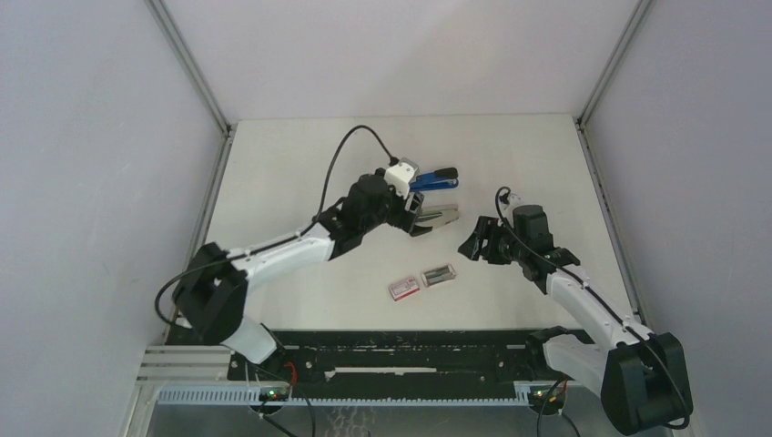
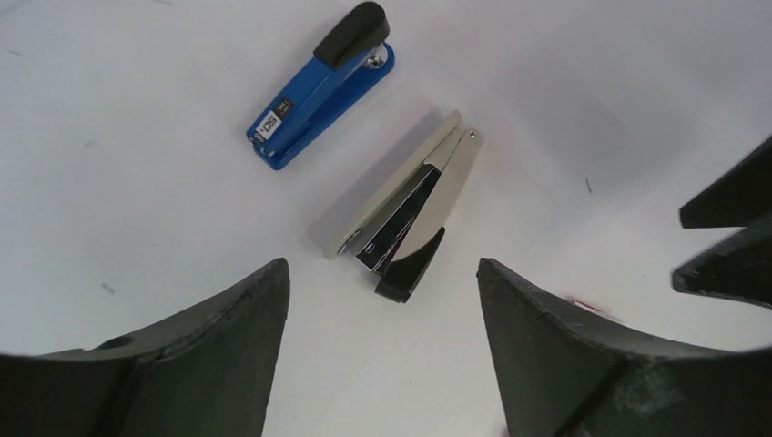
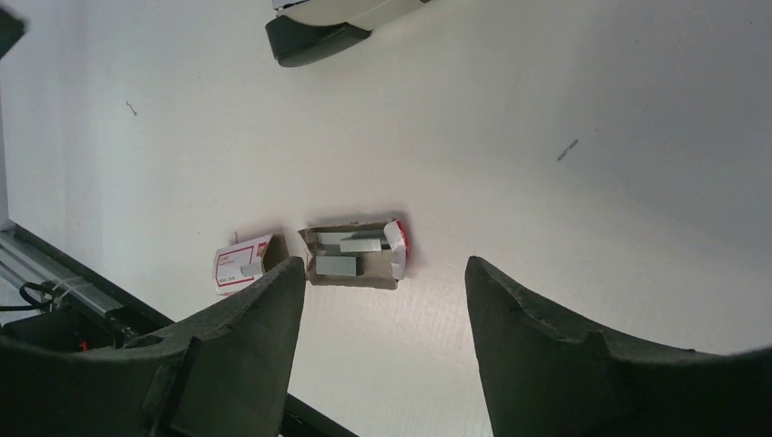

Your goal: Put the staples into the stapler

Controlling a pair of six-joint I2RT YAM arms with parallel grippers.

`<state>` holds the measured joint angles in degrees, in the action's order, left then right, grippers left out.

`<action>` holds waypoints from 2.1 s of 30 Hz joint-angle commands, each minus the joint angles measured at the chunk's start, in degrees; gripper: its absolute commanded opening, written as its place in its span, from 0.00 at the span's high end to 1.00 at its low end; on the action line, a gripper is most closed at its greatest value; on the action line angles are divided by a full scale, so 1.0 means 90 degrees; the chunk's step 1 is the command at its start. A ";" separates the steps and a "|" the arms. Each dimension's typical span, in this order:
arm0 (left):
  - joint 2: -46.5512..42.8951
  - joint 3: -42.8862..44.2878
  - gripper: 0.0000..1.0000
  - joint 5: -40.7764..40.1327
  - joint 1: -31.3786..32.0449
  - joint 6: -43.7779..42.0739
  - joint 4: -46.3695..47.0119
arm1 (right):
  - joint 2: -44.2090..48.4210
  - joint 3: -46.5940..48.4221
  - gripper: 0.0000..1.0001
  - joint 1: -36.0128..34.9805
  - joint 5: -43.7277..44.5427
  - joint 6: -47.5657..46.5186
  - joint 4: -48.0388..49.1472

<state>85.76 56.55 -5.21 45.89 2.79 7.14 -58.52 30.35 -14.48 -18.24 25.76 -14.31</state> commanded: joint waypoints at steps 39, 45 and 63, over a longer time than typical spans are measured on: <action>0.3939 0.3374 0.61 0.2057 -0.1212 -0.0307 -0.1581 | 0.0156 0.0029 0.36 0.0164 -0.0784 -0.0020 0.0178; 0.3805 0.3112 0.70 0.2287 -0.1171 -0.0205 -0.1740 | 0.0240 -0.0021 0.36 0.0164 -0.0794 0.0017 0.0157; 0.3482 0.2487 0.87 0.1548 -0.0819 0.0541 -0.2076 | 0.0248 -0.0144 0.35 0.0163 -0.0786 0.0510 0.0530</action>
<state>119.57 82.04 9.19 38.04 4.01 -7.88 -56.05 29.41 -13.28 -25.69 27.24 -13.47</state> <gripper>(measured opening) 0.188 0.638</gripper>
